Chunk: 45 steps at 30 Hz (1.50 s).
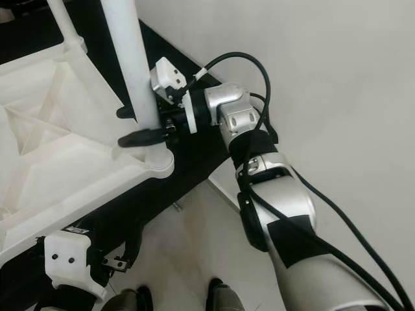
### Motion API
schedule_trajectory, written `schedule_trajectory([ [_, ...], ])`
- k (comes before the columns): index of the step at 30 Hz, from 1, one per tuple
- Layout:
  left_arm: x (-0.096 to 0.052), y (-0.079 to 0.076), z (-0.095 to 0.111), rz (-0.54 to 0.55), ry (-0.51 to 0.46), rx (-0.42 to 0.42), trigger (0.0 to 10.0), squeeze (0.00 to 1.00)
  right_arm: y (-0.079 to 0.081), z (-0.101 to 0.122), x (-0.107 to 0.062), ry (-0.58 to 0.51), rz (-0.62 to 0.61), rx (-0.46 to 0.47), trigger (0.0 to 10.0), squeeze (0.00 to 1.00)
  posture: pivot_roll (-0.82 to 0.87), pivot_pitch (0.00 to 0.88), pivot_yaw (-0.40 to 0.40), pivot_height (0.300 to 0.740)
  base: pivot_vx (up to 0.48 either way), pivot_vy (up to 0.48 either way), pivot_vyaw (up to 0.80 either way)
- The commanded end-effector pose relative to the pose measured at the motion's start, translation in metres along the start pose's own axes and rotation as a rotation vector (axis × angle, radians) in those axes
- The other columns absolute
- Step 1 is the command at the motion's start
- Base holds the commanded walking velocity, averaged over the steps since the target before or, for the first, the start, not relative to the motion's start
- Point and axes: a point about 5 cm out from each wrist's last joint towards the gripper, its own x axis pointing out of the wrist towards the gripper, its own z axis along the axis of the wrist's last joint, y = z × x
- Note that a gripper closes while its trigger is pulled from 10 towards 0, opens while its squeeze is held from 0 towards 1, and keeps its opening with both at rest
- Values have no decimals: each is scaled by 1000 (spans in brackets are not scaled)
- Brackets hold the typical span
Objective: Building children table
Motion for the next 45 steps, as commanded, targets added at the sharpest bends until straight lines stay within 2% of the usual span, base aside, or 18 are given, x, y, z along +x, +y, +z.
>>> schedule_trajectory([
  [1, -2, -1, -2, -4, 20, 3, 10000, 0, 2, 2, 3, -9, 46, -14, 0, 0, 97, 284, -24, 740, 0, 0, 0],
  [7, -1, 0, -4, -14, 25, -7, 10000, 0, 3, -2, -8, -16, 29, -18, 0, 0, 75, 279, -15, 740, 0, 0, 0],
  [9, 0, 0, -5, -20, 27, -10, 10000, 0, 2, -5, -13, -37, -38, -28, 0, 0, 55, 279, -14, 740, 0, 0, 0],
  [12, 2, 0, -6, -32, 27, -14, 10000, 0, -2, -18, -15, -40, -273, 24, 0, 0, 40, 284, -18, 740, 0, 0, 0],
  [15, 2, 2, -7, -31, 31, -27, 10000, 0, 1, -44, -5, -2, -621, 97, 0, 0, 19, 290, -17, 740, 0, 0, 0],
  [17, 3, 5, -6, -32, 30, -28, 10000, 0, 17, -68, -6, 80, -1113, 168, 0, 0, 11, 295, 2, 740, 0, 0, 0],
  [18, 3, 5, -6, -32, 30, -28, 10000, 0, 17, -68, -6, 80, -1113, 168, 0, 0, 11, 295, 2, 740, 0, 0, 0],
  [20, 5, 7, -7, -41, 30, -22, 10000, 0, 52, -74, 35, 45, -1091, 216, 0, 0, 3, 286, 27, 740, 0, 0, 0],
  [21, 5, 7, -7, -41, 30, -22, 10000, 0, 52, -74, 35, 45, -1091, 216, 0, 0, 3, 286, 27, 740, 0, 0, 0],
  [23, 7, 9, -8, -43, 33, -22, 10000, 0, 65, -69, 65, -18, -975, 250, 0, 0, 2, 279, 31, 740, 0, 0, 0],
  [29, 10, 10, -9, -40, 30, -20, 10000, 0, 59, -62, 80, -38, -923, 217, 0, 0, 0, 251, 19, 740, 0, 0, 0],
  [30, 11, 11, -10, -34, 26, -18, 10000, 0, 55, -59, 86, -41, -894, 205, 902, 0, 1, 246, 13, 740, 0, 0, 0],
  [31, 12, 11, -10, -28, 22, -18, 10000, 0, 54, -55, 91, -33, -869, 199, 10000, 0, 1, 246, 13, 740, 0, 0, 0],
  [34, 13, 12, -10, -24, 20, -18, 10000, 0, 53, -50, 93, -52, -842, 205, 10000, 0, -2, 241, 14, 740, 0, 0, 0],
  [35, 13, 12, -11, -24, 19, -19, 10000, 0, 56, -41, 95, -93, -759, 214, 10000, 1000, -4, 238, 15, 740, 0, 0, 0],
  [39, 14, 11, -11, -34, 20, -24, 10000, 0, 51, -25, 86, -167, -588, 179, 10000, 1000, -3, 236, 20, 740, 0, 0, 0],
  [43, 14, 9, -12, -41, 23, -33, 10000, 0, 40, -15, 62, -175, -343, 87, 10000, 1000, 0, 240, 17, 740, 0, 0, 0],
  [45, 14, 9, -12, -42, 23, -33, 10000, 0, 39, -15, 60, -170, -314, 79, 10000, 1000, 0, 240, 17, 740, 0, 0, 0],
])
